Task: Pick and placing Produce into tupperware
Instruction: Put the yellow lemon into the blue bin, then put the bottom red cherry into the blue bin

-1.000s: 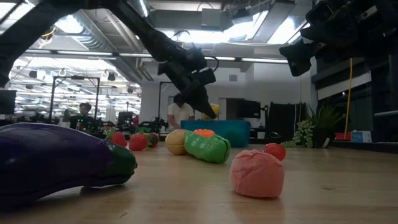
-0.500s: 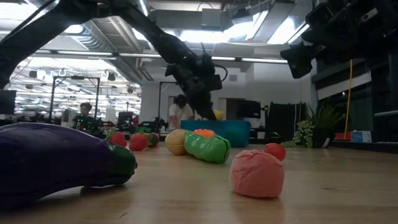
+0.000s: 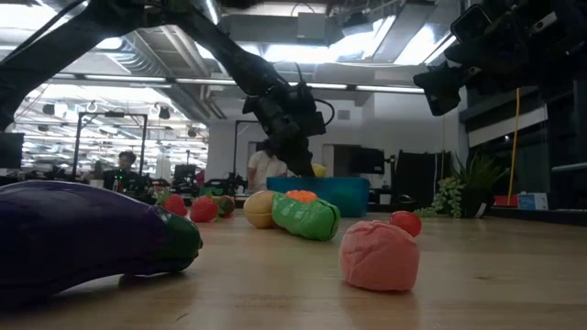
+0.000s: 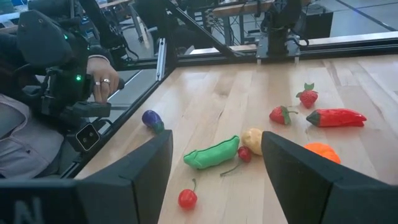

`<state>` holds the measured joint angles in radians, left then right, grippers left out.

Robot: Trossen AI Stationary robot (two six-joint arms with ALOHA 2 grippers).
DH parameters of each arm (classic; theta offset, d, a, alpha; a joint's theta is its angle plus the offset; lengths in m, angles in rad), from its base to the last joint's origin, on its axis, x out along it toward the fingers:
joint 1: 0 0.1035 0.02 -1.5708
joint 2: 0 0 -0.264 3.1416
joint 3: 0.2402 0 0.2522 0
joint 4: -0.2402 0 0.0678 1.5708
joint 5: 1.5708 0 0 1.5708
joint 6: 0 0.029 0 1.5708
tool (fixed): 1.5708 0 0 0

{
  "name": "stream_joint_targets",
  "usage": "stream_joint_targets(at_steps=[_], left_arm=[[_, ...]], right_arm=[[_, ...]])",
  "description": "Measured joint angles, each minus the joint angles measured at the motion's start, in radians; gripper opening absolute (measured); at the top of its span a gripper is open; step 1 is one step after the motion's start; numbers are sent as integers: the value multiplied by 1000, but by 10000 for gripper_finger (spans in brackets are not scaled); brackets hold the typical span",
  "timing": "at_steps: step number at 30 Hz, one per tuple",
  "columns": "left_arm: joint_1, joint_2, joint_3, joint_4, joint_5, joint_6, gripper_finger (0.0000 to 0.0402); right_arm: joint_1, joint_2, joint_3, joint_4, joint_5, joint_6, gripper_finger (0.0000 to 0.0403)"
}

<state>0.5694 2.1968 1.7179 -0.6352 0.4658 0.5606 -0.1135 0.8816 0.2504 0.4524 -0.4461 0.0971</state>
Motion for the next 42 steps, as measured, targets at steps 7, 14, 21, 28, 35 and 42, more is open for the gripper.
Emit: stream_joint_targets(at_steps=[7,14,21,28,35,42], left_arm=[[0,30,0,1,5,-1,201],[3,39,-1,0,-10,-1,201],[0,39,-1,-1,-8,-2,201],[-7,36,29,-16,0,-27,234],[-15,34,86,-40,1,-37,275],[-23,34,159,-126,-14,-62,261]], right_arm=[[0,0,0,3,0,0,248],[0,0,0,3,0,0,248],[0,0,0,1,0,0,248],[0,0,0,0,0,0,248],[0,0,0,-1,0,1,248],[0,0,0,-1,0,2,248]])
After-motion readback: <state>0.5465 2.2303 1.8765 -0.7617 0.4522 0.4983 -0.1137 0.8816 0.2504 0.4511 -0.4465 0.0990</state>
